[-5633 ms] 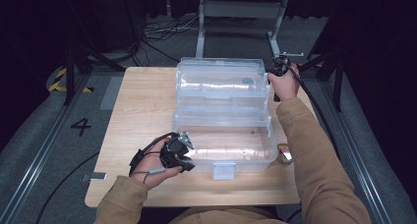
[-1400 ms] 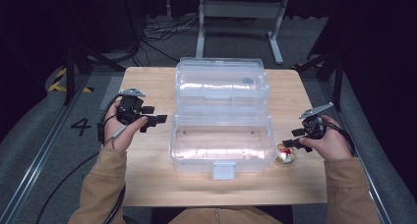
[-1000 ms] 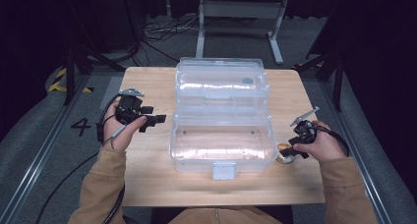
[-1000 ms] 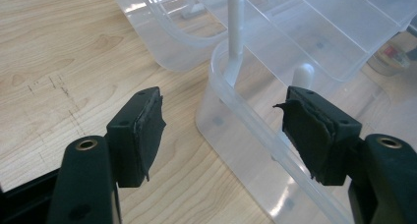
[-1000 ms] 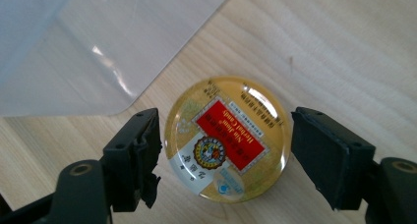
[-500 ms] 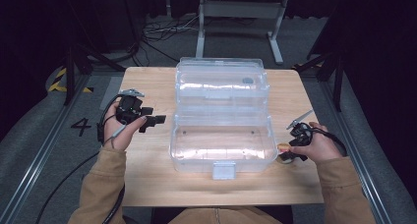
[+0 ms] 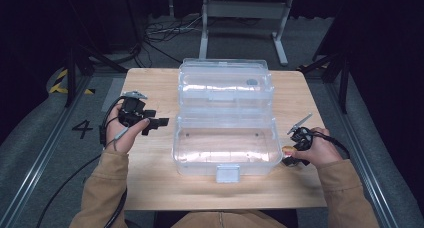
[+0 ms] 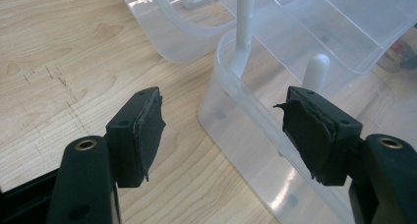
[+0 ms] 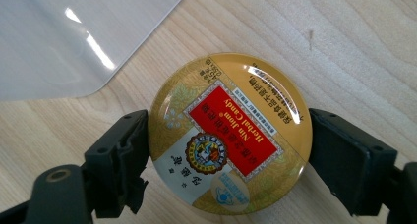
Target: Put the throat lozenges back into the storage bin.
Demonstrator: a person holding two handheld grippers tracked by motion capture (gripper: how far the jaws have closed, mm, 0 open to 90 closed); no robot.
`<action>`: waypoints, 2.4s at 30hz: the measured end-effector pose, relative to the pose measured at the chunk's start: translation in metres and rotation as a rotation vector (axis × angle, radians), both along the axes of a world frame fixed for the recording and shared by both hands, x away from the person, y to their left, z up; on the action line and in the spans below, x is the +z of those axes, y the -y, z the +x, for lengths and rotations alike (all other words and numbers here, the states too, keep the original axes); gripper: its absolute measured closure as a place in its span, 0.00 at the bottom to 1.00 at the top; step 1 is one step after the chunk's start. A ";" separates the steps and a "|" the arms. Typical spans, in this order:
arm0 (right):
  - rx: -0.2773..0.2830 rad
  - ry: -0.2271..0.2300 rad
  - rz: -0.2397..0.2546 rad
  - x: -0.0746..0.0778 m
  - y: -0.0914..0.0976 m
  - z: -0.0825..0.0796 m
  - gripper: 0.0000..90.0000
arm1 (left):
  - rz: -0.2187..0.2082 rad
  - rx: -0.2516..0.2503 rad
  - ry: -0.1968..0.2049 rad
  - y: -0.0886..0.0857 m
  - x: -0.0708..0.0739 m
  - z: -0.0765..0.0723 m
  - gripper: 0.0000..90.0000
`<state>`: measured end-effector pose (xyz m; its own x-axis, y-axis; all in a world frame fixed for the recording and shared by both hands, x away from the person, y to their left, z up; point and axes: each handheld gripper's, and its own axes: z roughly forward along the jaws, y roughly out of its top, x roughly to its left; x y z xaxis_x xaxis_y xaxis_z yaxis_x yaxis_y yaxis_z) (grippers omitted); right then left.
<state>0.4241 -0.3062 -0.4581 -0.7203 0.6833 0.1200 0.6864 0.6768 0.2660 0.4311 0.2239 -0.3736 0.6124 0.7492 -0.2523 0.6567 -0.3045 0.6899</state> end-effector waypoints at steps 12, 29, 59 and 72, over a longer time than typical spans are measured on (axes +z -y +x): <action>0.030 0.001 -0.063 -0.007 -0.008 0.000 0.21 | 0.003 0.000 -0.009 -0.001 -0.002 0.001 0.36; -0.035 -0.001 -0.048 0.009 -0.004 0.004 0.22 | 0.001 0.001 -0.018 -0.001 -0.004 0.002 0.36; -0.074 0.116 0.051 0.057 0.003 -0.006 0.22 | 0.004 0.005 -0.021 -0.003 -0.005 0.001 0.35; -0.087 0.144 0.083 0.075 0.004 -0.013 0.22 | 0.006 0.004 -0.024 -0.001 -0.006 0.001 0.35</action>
<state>0.4111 -0.3103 -0.3828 -0.6729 0.7356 0.0785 0.6919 0.5882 0.4187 0.4322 0.2252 -0.3798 0.6035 0.7528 -0.2627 0.6742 -0.3059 0.6722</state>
